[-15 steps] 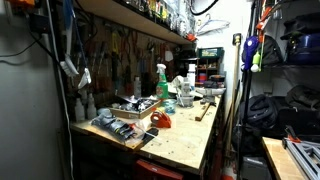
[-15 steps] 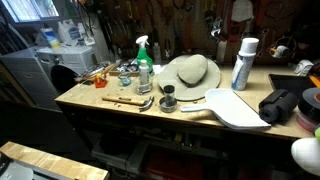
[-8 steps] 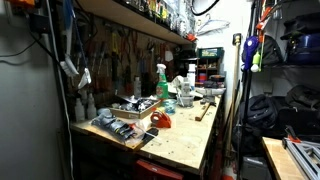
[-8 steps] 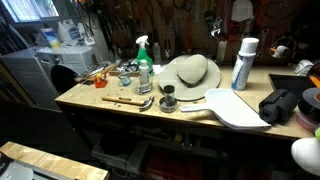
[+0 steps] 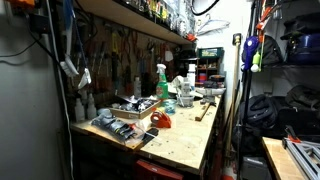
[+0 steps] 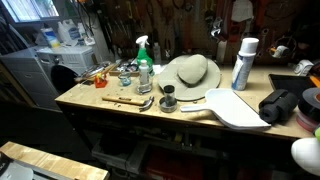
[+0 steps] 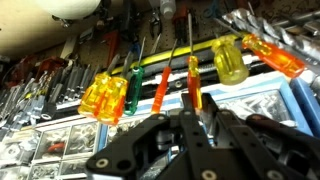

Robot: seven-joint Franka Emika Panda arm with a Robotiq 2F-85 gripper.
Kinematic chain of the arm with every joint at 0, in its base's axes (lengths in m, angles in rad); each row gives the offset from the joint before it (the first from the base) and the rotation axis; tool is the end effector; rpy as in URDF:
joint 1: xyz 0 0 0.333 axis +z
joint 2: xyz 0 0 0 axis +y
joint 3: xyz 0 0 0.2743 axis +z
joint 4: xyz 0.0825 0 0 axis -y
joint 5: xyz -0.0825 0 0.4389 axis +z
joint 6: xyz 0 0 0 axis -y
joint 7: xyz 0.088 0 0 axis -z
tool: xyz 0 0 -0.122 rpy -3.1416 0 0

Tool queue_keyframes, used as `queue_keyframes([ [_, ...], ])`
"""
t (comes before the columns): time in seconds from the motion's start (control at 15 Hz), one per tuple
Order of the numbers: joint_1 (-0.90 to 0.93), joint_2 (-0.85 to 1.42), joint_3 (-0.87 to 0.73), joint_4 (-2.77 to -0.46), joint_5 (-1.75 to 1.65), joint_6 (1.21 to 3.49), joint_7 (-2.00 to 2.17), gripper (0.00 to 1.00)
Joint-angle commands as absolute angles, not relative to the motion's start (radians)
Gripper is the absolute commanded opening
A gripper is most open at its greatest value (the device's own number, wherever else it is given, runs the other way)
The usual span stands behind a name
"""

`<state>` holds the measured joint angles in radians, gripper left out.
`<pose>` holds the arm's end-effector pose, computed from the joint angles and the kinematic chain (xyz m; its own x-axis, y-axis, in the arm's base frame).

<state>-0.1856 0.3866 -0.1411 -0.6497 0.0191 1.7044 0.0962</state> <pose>0.6343 -0.1788 0.8108 0.7210 -0.3052 0.6221 -0.3726 -0.9277 -0.0232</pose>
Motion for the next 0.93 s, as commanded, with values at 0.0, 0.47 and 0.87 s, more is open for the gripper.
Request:
queue_keyframes([
  [0.0, -0.182, 0.387, -0.147, -0.634, 0.001, 1.678, 0.088, 0.04],
  [0.47, -0.184, 0.361, -0.147, -0.636, -0.014, 1.610, 0.034, 0.04],
  [0.87, -0.203, 0.328, -0.141, -0.629, -0.001, 1.412, -0.126, 0.04],
])
